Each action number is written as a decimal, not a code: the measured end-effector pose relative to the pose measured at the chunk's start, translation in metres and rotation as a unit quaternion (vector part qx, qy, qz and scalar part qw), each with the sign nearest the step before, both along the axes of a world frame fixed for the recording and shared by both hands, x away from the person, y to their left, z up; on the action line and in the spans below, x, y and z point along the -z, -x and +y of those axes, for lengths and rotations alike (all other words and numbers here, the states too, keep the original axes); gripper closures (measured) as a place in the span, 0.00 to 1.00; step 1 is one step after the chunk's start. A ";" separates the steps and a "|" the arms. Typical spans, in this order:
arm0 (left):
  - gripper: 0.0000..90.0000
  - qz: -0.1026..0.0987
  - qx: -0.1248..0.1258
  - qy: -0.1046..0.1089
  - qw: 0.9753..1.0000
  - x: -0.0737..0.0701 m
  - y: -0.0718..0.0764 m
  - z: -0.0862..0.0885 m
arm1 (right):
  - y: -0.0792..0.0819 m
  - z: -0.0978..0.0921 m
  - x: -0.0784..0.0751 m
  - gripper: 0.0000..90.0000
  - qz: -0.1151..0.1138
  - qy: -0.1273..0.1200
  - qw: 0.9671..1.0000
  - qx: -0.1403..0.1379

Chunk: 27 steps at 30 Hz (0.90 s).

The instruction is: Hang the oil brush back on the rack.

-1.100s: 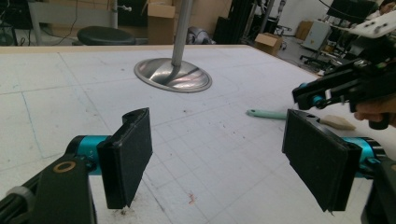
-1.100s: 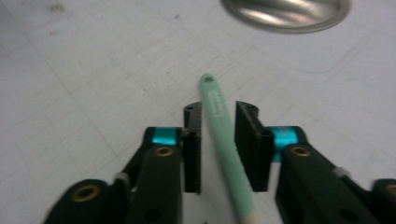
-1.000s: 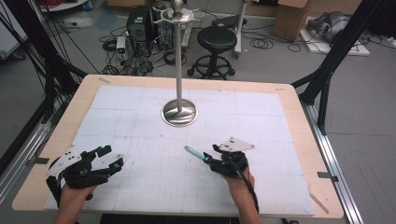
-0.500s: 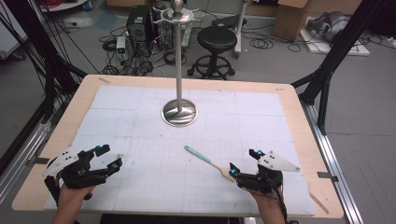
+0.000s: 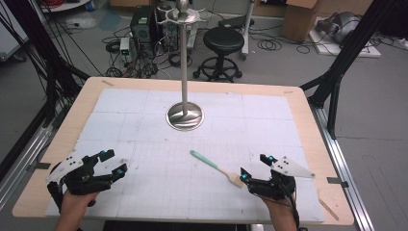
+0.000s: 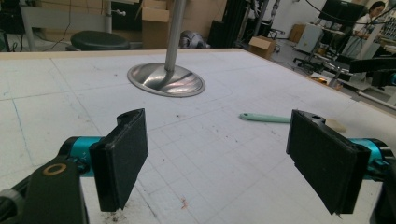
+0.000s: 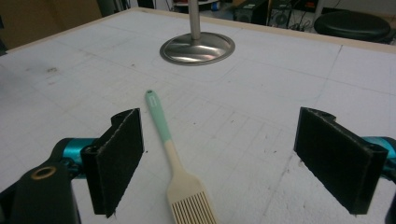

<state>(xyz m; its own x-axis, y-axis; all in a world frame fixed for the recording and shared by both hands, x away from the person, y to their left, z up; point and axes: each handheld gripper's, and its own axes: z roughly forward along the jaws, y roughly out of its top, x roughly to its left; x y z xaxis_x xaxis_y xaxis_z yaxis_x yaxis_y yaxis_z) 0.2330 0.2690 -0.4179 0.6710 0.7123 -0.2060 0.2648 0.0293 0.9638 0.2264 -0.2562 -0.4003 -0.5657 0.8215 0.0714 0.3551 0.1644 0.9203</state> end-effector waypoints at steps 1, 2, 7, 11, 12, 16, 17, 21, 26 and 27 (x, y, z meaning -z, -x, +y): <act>0.23 0.000 0.000 0.000 1.000 0.000 0.000 0.000 | -0.001 0.001 0.000 0.16 0.002 0.003 1.000 -0.003; 0.23 0.000 0.000 0.001 1.000 0.000 0.000 0.000 | -0.003 0.003 0.001 0.16 0.006 0.008 1.000 -0.006; 0.23 0.001 0.000 0.001 1.000 0.000 0.000 0.000 | -0.010 0.010 0.005 0.16 0.021 0.018 0.999 -0.018; 0.23 0.002 0.001 -0.002 1.000 0.000 0.000 -0.001 | -0.017 0.017 0.011 0.24 0.037 0.038 0.998 -0.040; 0.24 0.001 0.002 -0.004 1.000 0.000 0.000 -0.002 | -0.019 0.018 0.012 0.26 0.041 0.043 0.997 -0.045; 0.24 0.002 0.005 -0.008 1.000 0.000 0.000 -0.003 | -0.023 0.020 0.015 0.31 0.051 0.048 0.996 -0.053; 0.24 0.004 0.004 -0.008 1.000 0.001 0.000 -0.003 | -0.025 0.022 0.017 0.33 0.055 0.054 0.995 -0.060; 0.24 0.003 0.004 -0.008 1.000 0.001 0.000 -0.003 | -0.034 0.028 0.023 0.41 0.078 0.072 0.991 -0.080; 0.24 0.004 0.005 -0.010 1.000 0.001 0.000 -0.004 | -0.044 0.039 0.030 0.51 0.096 0.093 0.986 -0.102; 0.24 0.003 0.006 -0.010 1.000 0.001 0.000 -0.004 | -0.046 0.042 0.031 0.52 0.100 0.096 0.985 -0.106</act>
<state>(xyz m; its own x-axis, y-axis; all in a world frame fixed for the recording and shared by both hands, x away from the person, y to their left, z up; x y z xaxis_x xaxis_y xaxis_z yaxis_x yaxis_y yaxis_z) 0.2332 0.2653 -0.4188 0.6775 0.7090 -0.1959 0.2716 0.0064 0.9624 0.2722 -0.2143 -0.4310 -0.7160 0.6961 0.0531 0.4644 0.4183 0.7806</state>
